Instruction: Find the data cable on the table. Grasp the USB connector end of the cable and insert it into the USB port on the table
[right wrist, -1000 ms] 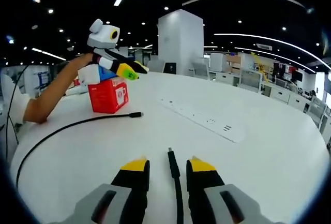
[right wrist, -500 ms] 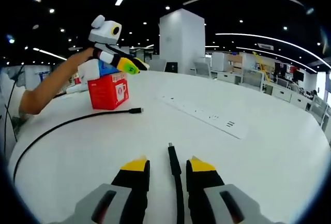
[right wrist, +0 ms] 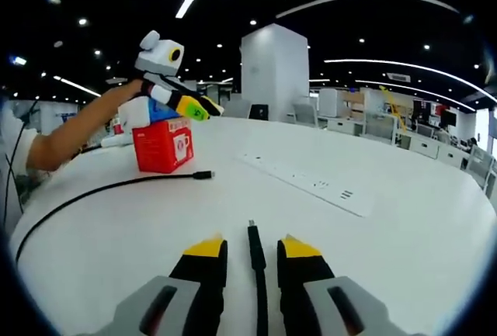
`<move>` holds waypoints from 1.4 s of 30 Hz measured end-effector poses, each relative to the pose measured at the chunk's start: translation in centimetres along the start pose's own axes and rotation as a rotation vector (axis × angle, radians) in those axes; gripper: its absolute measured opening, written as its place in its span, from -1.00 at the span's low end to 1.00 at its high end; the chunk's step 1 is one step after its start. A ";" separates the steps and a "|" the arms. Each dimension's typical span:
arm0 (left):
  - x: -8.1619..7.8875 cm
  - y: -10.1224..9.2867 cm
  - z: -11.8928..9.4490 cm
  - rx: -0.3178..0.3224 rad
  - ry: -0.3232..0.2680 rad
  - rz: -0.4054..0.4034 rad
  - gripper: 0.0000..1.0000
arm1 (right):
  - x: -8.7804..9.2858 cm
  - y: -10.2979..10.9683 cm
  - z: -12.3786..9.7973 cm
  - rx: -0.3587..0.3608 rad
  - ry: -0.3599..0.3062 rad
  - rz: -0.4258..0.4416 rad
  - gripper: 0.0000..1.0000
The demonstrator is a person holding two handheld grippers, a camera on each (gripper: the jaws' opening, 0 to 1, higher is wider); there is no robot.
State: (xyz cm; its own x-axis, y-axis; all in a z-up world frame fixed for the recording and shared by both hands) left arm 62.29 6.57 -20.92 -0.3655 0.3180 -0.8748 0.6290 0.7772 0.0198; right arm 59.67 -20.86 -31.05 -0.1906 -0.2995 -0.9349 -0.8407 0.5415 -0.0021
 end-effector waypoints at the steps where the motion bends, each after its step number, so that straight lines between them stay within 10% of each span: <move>1: 0.0 0.0 0.0 0.001 -0.001 0.000 -0.42 | 0.0 0.0 0.1 0.000 0.001 -0.003 -0.45; 42: -0.1 0.2 -0.1 0.001 -0.001 -0.001 -0.42 | -1.0 0.5 1.4 -0.030 0.012 -0.079 -0.50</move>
State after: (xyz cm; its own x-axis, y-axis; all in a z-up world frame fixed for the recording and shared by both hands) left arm 62.35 6.76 -20.75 -0.3658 0.3168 -0.8751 0.6293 0.7769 0.0182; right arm 60.17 -19.24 -30.64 -0.1289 -0.3504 -0.9277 -0.8683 0.4917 -0.0651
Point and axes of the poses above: the point that each gripper's makers call its tool centre point, and the gripper's own axes: z roughly forward along the fingers, y roughly to its left, x roughly out of its underside, the point moved 8 cm from there along -z, roughly backward along the fingers, and after that the axes turned 2 degrees about -x, right-handed, at the moved point
